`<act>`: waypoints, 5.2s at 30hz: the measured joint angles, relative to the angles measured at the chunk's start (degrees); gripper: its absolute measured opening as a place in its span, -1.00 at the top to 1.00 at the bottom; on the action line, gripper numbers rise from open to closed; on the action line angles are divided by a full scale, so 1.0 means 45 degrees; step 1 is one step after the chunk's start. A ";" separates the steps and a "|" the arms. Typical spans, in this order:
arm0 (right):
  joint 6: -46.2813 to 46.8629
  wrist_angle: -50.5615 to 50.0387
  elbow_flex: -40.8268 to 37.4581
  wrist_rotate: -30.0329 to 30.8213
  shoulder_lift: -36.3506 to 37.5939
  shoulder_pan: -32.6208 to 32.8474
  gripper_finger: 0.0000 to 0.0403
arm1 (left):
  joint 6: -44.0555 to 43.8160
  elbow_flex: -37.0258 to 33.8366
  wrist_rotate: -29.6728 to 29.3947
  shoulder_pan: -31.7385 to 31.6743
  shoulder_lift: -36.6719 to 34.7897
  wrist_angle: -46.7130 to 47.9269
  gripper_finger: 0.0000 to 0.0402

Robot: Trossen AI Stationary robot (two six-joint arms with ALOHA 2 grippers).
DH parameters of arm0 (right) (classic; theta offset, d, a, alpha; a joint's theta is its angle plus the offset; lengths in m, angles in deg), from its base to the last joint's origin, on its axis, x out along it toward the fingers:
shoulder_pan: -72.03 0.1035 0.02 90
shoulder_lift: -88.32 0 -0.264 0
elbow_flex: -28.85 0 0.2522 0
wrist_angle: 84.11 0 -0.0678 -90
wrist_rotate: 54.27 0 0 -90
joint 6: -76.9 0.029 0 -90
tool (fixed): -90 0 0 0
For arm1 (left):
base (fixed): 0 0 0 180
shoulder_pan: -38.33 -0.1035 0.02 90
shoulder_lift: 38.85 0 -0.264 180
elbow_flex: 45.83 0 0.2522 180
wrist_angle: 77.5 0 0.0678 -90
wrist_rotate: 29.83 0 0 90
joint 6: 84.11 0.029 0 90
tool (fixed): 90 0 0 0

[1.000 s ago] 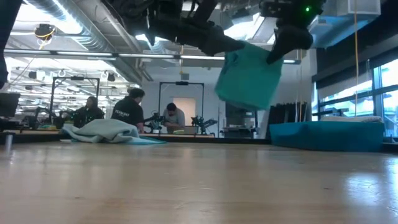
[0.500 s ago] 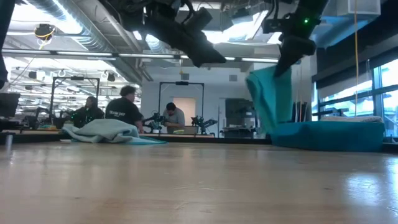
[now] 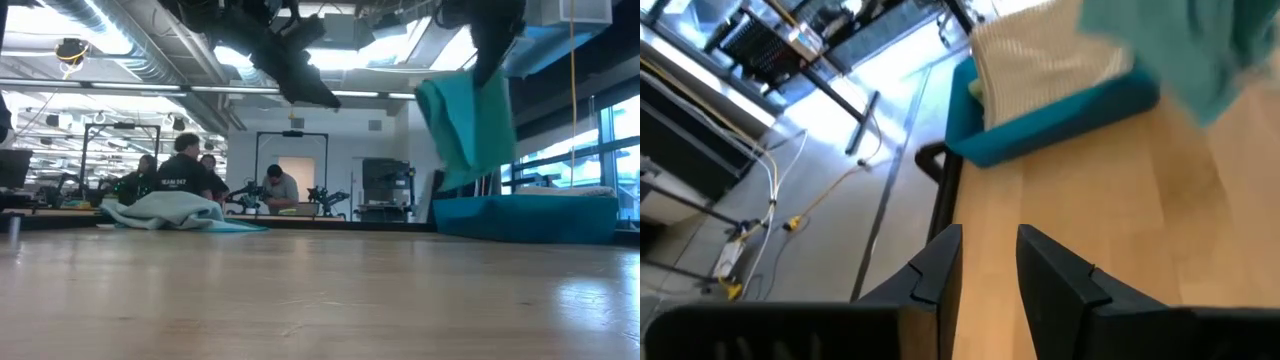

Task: Fold microfiber towels
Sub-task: Put the blue microfiber cloth into the blue bin, then fold the light blue microfiber cloth

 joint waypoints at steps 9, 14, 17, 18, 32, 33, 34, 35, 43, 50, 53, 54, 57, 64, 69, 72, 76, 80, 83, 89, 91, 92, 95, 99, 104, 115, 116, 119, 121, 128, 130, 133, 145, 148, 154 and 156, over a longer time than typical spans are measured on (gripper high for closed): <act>0.1237 -0.2736 0.0293 -0.0931 0.0005 -0.0089 0.95 | -0.0021 0.0005 -0.0909 0.0251 -0.0163 0.0782 0.57; 0.0864 -0.2763 -0.0812 -0.0888 -0.0050 -0.1125 0.95 | -0.0298 0.0029 -0.0930 0.0384 -0.0515 0.1141 0.57; 0.0256 -0.2705 -0.1971 -0.0772 -0.0073 -0.1891 0.95 | -0.0309 -0.0014 -0.1100 0.0377 -0.0641 0.1579 0.57; 0.0031 -0.2673 -0.2334 -0.0581 -0.0073 -0.2160 0.95 | -0.0312 -0.0010 -0.1195 0.0372 -0.0670 0.1658 0.57; -0.3871 0.1171 -0.3874 0.1292 -0.0068 -0.5572 0.95 | -0.0317 0.0000 -0.1275 0.0335 -0.0811 0.1853 0.57; -0.4061 0.1361 -0.3874 0.1248 -0.0103 -0.5784 0.95 | -0.0317 0.0000 -0.1275 0.0335 -0.0811 0.1853 0.57; -0.4122 0.1529 -0.3874 0.1249 -0.0166 -0.5983 0.95 | -0.0317 0.0000 -0.1275 0.0335 -0.0811 0.1849 0.57; -0.4185 0.1637 -0.3869 0.1250 -0.0276 -0.6211 0.95 | -0.0317 0.0000 -0.1275 0.0335 -0.0811 0.1849 0.57; -0.5080 0.2245 -0.3869 0.1342 -0.1631 -0.7390 0.95 | -0.0312 0.0000 -0.1275 0.0335 -0.0810 0.1874 0.57; -0.5902 0.3504 -0.3874 0.1716 -0.2485 -0.7975 0.95 | -0.0309 0.0000 -0.1275 0.0335 -0.0806 0.1984 0.57; -0.6078 0.3747 -0.3874 0.1784 -0.2630 -0.8373 0.93 | -0.0307 0.0000 -0.1275 0.0284 -0.0801 0.2061 0.57; -0.6078 0.3855 -0.3874 0.1784 -0.2638 -0.8524 0.92 | -0.0307 0.0000 -0.1275 0.0259 -0.0801 0.2088 0.57; -0.6074 0.4040 -0.3874 0.1813 -0.2647 -0.9017 0.87 | -0.0317 0.0000 -0.1275 0.0133 -0.0801 0.2221 0.57; -0.6077 0.4123 -0.3874 0.1702 -0.2647 -0.9530 0.69 | -0.0349 0.0000 -0.1275 0.0049 -0.0797 0.2232 0.57; -0.6365 0.4299 -0.3874 0.1677 -0.2647 -0.9525 0.42 | -0.0364 0.0000 -0.1275 0.0049 -0.0797 0.2232 0.57; -0.6533 0.4628 -0.3874 0.1732 -0.2647 -0.9525 0.21 | -0.0519 0.0000 -0.1209 0.0049 -0.0797 0.2232 0.57; -0.6703 0.5091 -0.3801 0.2351 -0.2647 -0.9396 -0.07 | -0.0560 0.0000 -0.1084 0.0049 -0.0797 0.2232 0.57; -0.6323 0.5083 -0.3273 0.4041 -0.2647 -0.9022 -0.26 | -0.0560 0.0000 -0.1078 0.0049 -0.0795 0.2233 0.57; -0.6074 0.4728 -0.2805 0.4586 -0.2632 -0.8709 -0.30 | -0.0585 0.0000 -0.1076 0.0049 -0.0792 0.2237 0.57; -0.5310 0.3883 -0.2409 0.0479 -0.2518 -0.8250 -0.23 | -0.0594 0.0000 -0.1076 0.0049 -0.0792 0.2237 0.57; -0.4750 0.3683 -0.2661 0.0413 -0.2597 -0.8270 -0.16 | -0.0620 0.0000 -0.1076 0.0049 -0.0792 0.2265 0.57; -0.4678 0.3575 -0.2868 0.0690 -0.2648 -0.8360 -0.12 | -0.0645 0.0000 -0.1076 0.0049 -0.0792 0.2309 0.57; -0.4495 0.3495 -0.3494 0.2805 -0.2784 -0.8643 0.01 | -0.0667 0.0000 -0.1076 0.0049 -0.0792 0.2476 0.57; -0.4304 0.4126 -0.4036 0.2757 -0.2940 -0.8958 0.18 | -0.0780 0.0000 -0.1076 0.0063 -0.0792 0.2495 0.57; -0.4021 0.4159 -0.4616 0.2280 -0.3516 -0.9097 0.28 | -0.0881 0.0000 -0.1076 0.0062 -0.0792 0.2519 0.57; -0.4106 0.4564 -0.5171 0.2875 -0.3810 -0.8861 0.29 | -0.0952 -0.0005 -0.2422 0.0071 -0.0981 0.4439 0.57; -0.4140 0.4588 -0.5171 0.3061 -0.3566 -0.8738 0.29 | -0.1000 -0.0005 -0.3129 0.0048 -0.1018 0.5008 0.57; -0.4448 0.4745 -0.5171 0.3569 -0.2578 -0.8276 0.29 | -0.2005 -0.0047 -0.4547 -0.0254 -0.1396 0.7179 0.57; -0.4756 0.5192 -0.5171 0.3579 -0.1818 -0.8015 0.29 | -0.2903 -0.0001 -0.4024 -0.0527 -0.1591 0.7899 0.57; -0.5872 1.0072 -0.6007 -0.3321 0.0978 -0.6690 0.29 | -0.2586 -0.1333 -0.0923 -0.1728 -0.1856 0.7841 0.57; -0.6423 1.2425 -0.6983 -0.6111 0.1551 -0.6206 0.29 | -0.2349 -0.1697 -0.1396 -0.2249 -0.1754 0.7133 0.56; -0.6120 1.5943 -0.8506 -0.8399 0.1903 -0.5544 0.29 | -0.2676 -0.1794 0.0161 -0.3096 -0.1590 0.6481 0.49; -0.6150 2.0727 -1.0630 -0.7809 0.1846 -0.2976 0.14 | -0.4268 -0.1773 0.2760 -0.4224 0.1009 0.6992 -0.05; -0.6579 2.1223 -1.0630 -0.7556 0.1851 -0.2704 0.06 | -0.4430 -0.1773 0.1873 -0.4150 0.1761 0.7156 -0.06; -0.6469 2.1228 -1.0630 -0.7551 0.1851 -0.2434 0.02 | -0.5695 -0.1676 0.1489 -0.4158 0.2749 0.7680 -0.05; -0.6472 2.1154 -1.0630 -0.7551 0.1851 -0.2399 0.02 | -0.6212 -0.1661 0.1676 -0.4146 0.2790 0.7837 -0.04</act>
